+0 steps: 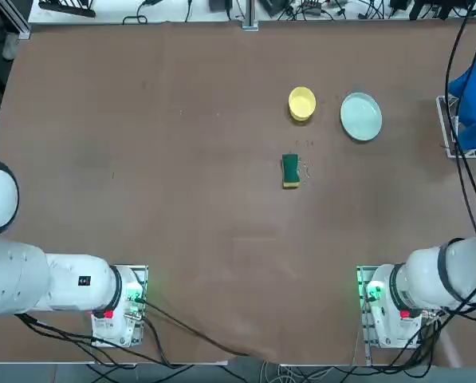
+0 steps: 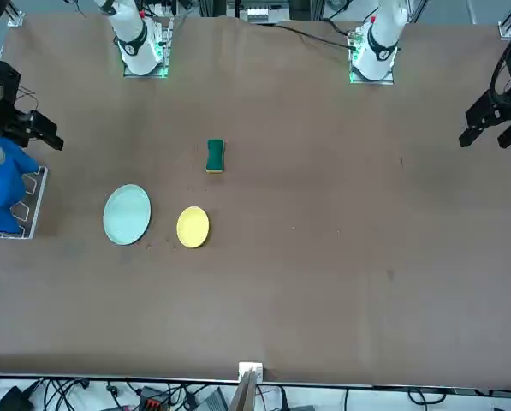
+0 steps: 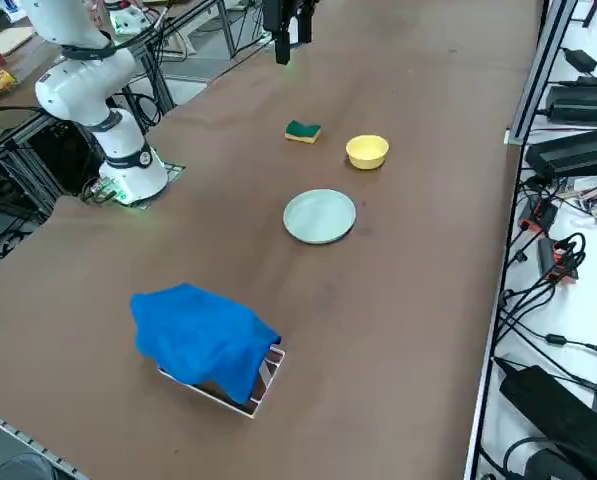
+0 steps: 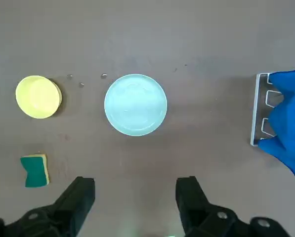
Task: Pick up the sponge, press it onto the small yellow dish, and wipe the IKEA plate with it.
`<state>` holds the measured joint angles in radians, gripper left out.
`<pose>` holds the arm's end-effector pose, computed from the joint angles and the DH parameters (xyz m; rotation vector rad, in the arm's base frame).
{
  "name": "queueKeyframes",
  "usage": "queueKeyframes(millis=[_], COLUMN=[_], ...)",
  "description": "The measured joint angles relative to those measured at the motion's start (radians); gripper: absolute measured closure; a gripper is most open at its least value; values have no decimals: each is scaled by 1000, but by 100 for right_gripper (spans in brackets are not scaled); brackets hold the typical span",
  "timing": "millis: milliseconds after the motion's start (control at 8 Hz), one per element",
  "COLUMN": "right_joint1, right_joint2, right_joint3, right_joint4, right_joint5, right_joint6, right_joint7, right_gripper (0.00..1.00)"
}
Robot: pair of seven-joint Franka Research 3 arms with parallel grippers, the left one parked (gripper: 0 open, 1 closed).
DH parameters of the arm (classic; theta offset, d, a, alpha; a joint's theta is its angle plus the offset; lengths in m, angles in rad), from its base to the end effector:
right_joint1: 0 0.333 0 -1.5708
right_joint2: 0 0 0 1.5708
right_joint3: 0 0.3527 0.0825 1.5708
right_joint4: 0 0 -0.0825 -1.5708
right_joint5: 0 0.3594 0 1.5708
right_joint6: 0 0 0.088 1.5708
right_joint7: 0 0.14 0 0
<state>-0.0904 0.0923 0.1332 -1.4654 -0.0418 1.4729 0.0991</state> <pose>0.5485 0.0135 0.6173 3.1023 -0.0911 -0.1269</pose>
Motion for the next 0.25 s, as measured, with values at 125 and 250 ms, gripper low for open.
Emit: queueKeyframes(millis=[125,250], right_joint1=[0,0], right_joint2=[0,0], right_joint3=[0,0], right_joint4=[0,0], right_joint5=[0,0], right_joint6=[0,0], right_joint7=[0,0], right_gripper=[0,0])
